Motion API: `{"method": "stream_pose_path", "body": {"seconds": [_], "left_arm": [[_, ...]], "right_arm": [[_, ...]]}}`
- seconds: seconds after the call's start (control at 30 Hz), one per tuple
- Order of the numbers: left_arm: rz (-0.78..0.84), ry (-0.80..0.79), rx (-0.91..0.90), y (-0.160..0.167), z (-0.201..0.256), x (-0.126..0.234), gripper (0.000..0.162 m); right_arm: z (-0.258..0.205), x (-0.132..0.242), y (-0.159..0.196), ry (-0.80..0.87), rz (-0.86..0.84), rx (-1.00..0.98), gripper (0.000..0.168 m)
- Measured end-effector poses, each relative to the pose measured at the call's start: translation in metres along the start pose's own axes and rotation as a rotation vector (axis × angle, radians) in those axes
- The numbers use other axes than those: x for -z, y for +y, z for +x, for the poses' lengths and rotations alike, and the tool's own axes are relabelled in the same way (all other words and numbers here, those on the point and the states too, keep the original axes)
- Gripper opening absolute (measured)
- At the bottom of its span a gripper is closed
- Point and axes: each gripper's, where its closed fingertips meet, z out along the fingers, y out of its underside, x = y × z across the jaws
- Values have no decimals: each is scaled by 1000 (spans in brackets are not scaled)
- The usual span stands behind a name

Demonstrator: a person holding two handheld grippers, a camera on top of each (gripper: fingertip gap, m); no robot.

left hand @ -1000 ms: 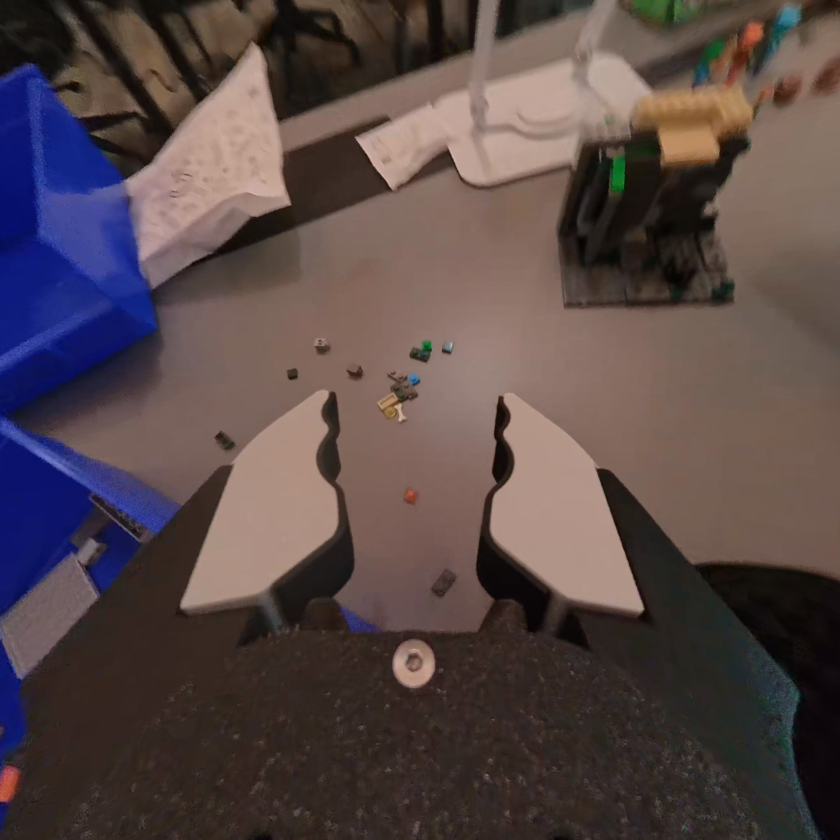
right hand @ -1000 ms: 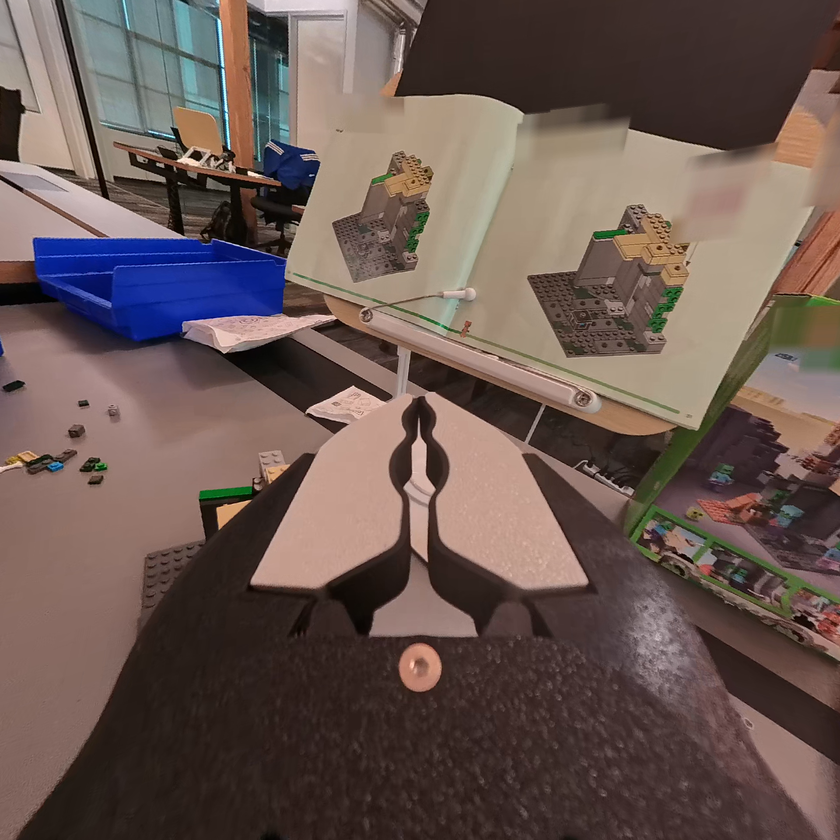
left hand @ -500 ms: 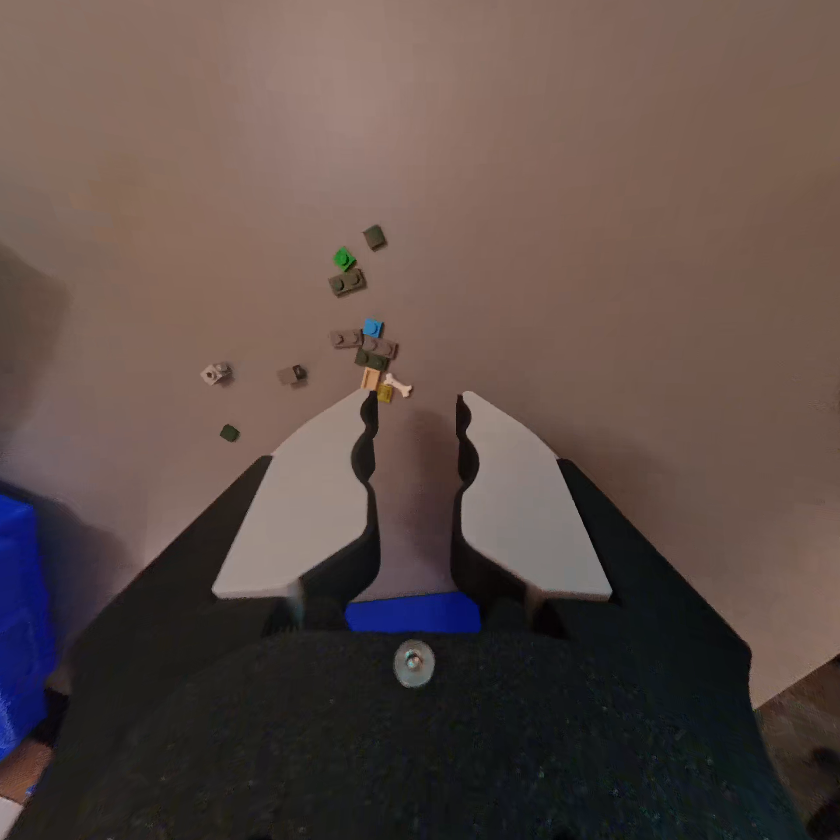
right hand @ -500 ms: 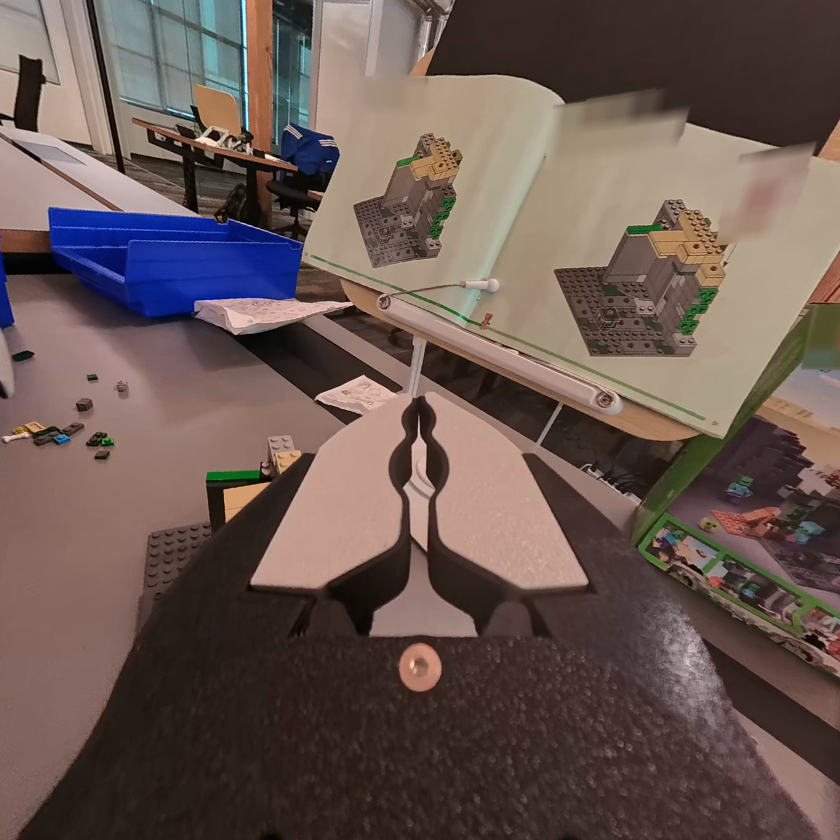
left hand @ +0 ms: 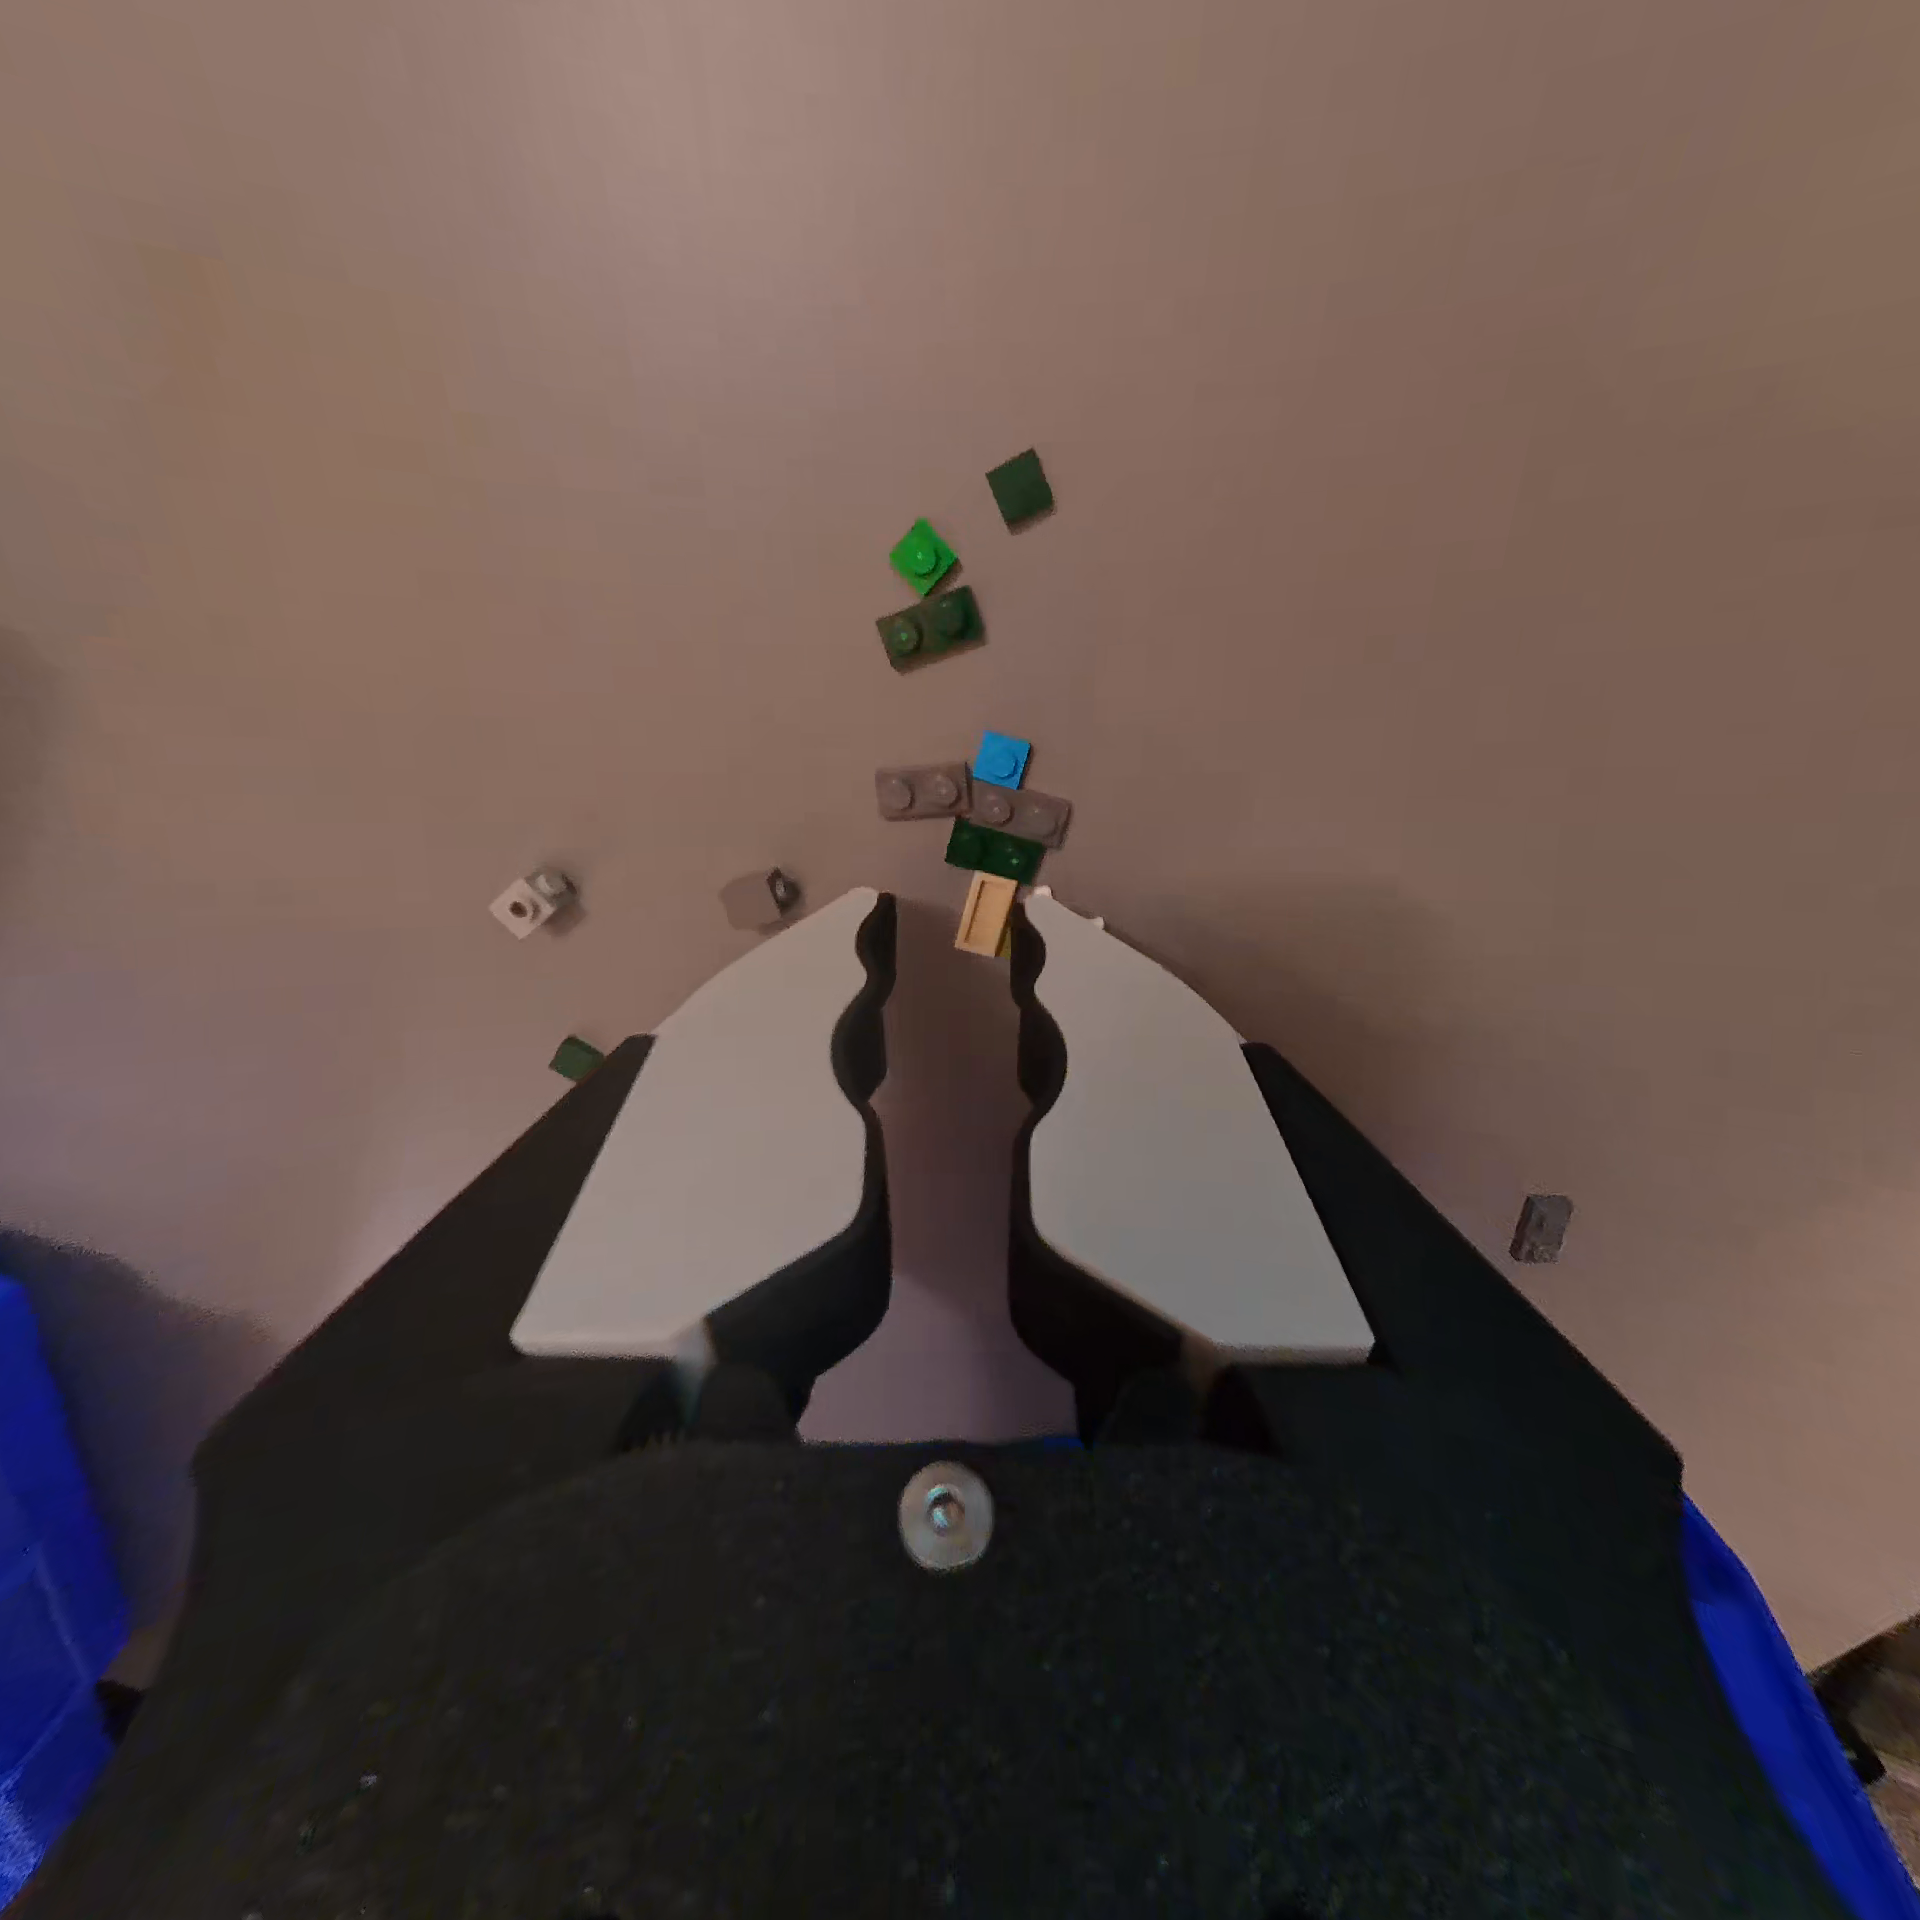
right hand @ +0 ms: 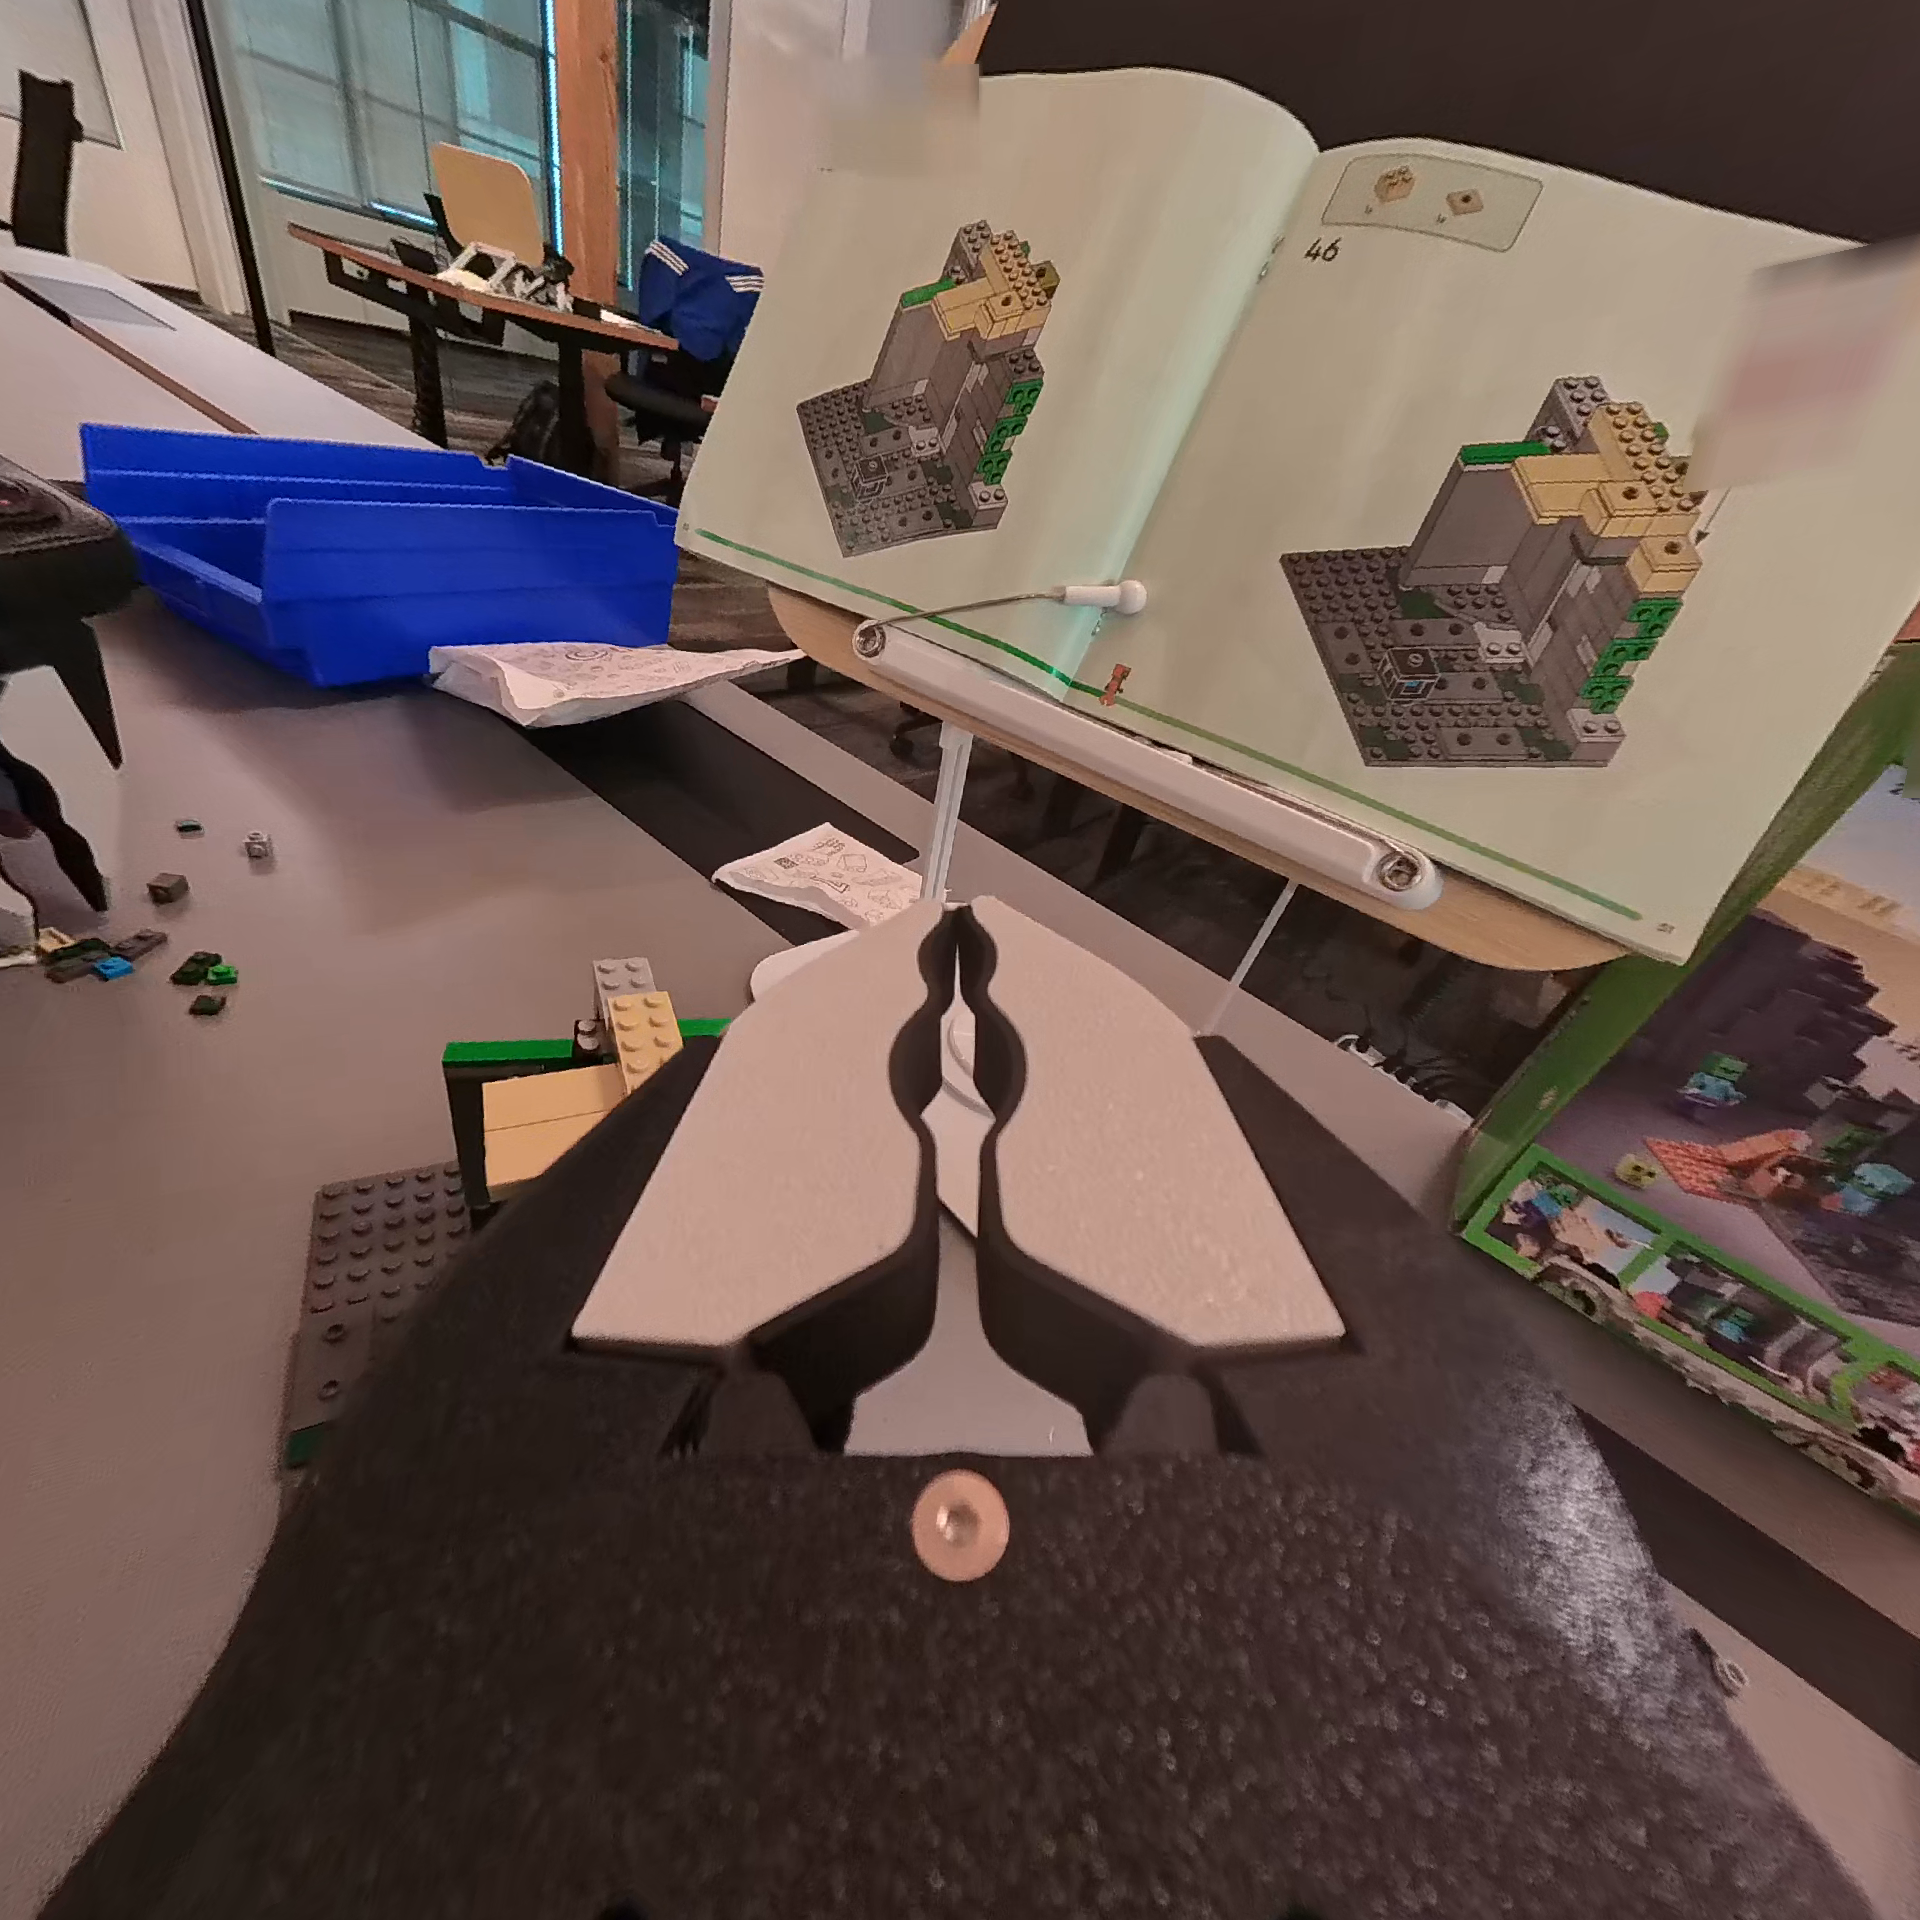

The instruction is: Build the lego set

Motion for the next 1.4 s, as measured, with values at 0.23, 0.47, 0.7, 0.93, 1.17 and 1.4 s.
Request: {"method": "stream_pose_path", "body": {"seconds": [0.23, 0.47, 0.7, 0.93, 1.17, 1.4], "left_arm": [[-20, 38, -19, 2, 4, -5, 20], [-7, 68, -17, 1, 8, -5, 8], [95, 57, 24, -8, 5, 15, 7], [471, 121, 53, -59, 30, 68, 7], [1010, 308, -80, -150, 118, 134, 7], [1442, 509, -137, -189, 170, 190, 7]], "right_arm": [[0, -2, 7, -1, -18, 0, 0], [0, -3, 10, -1, -26, 1, 0], [2, -1, 7, 4, -16, -5, 0], [-4, 1, -1, -12, 2, 5, 0], [-103, 35, -32, -557, 125, 136, 0], [-169, 77, -59, -908, 186, -55, 14]]}}
